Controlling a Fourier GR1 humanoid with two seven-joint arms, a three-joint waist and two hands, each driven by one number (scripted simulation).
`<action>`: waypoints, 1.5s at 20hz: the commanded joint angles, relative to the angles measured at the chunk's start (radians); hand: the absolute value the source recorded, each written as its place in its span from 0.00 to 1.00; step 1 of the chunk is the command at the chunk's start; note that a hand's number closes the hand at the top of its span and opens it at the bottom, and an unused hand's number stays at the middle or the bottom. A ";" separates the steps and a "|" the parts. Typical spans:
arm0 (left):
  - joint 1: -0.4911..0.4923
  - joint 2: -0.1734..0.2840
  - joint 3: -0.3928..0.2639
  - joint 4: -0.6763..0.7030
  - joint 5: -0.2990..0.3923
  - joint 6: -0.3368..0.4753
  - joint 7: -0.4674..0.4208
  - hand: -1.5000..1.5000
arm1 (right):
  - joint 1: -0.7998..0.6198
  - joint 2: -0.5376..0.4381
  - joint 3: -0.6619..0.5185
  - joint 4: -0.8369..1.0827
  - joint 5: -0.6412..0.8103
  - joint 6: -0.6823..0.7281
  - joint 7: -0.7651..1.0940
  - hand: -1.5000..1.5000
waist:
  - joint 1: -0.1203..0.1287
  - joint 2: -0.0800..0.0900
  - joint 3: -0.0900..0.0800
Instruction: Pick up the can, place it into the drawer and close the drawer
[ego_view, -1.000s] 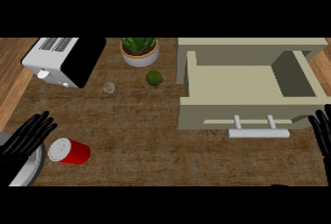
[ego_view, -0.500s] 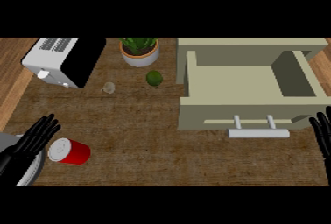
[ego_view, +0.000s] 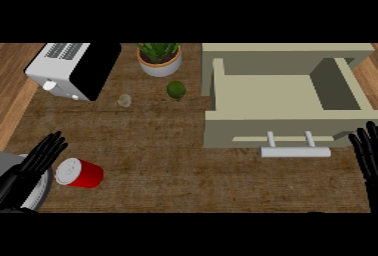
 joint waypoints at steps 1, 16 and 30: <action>0.001 0.043 0.012 0.114 -0.058 -0.011 -0.116 0.00 | -0.062 -0.013 -0.038 0.071 -0.002 -0.009 -0.018 0.00 | 0.002 0.002 -0.004; -0.070 0.055 -0.016 0.310 -0.092 0.050 -0.187 0.00 | 0.027 -0.003 -0.030 -0.078 -0.036 0.028 0.025 0.00 | -0.008 0.002 -0.004; -0.127 0.061 -0.056 0.490 -0.156 0.118 -0.323 0.00 | 0.020 0.045 0.018 -0.072 0.028 -0.008 0.030 0.00 | -0.007 0.003 -0.005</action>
